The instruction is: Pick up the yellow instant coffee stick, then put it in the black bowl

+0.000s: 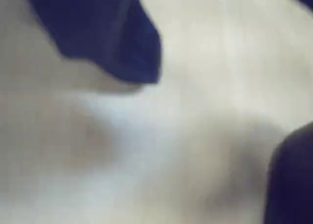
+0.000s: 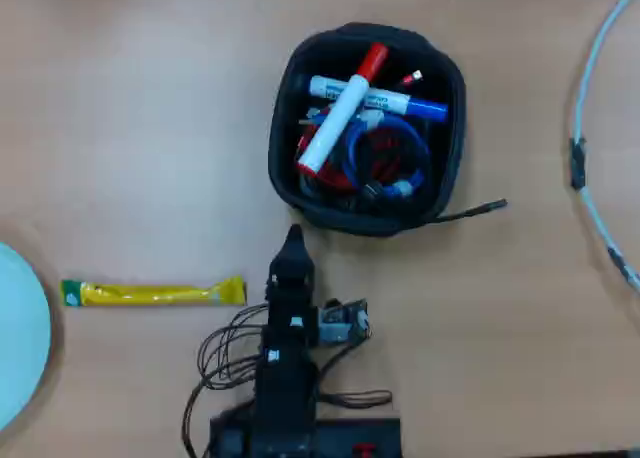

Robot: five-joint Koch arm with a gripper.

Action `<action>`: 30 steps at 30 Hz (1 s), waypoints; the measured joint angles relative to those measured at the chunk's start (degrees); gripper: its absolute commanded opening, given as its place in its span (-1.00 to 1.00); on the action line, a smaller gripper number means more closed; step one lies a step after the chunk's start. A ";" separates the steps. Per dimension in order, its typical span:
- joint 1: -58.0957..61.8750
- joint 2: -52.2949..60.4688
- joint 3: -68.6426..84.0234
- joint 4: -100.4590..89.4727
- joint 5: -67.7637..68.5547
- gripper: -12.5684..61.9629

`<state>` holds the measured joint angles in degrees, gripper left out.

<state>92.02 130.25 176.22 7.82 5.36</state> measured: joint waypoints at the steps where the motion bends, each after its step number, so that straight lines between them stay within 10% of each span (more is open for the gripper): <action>1: -0.79 0.00 0.00 -0.44 -0.62 0.85; 30: -7.47 0.00 -15.12 19.07 -5.01 0.85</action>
<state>84.55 130.25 161.10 26.89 0.35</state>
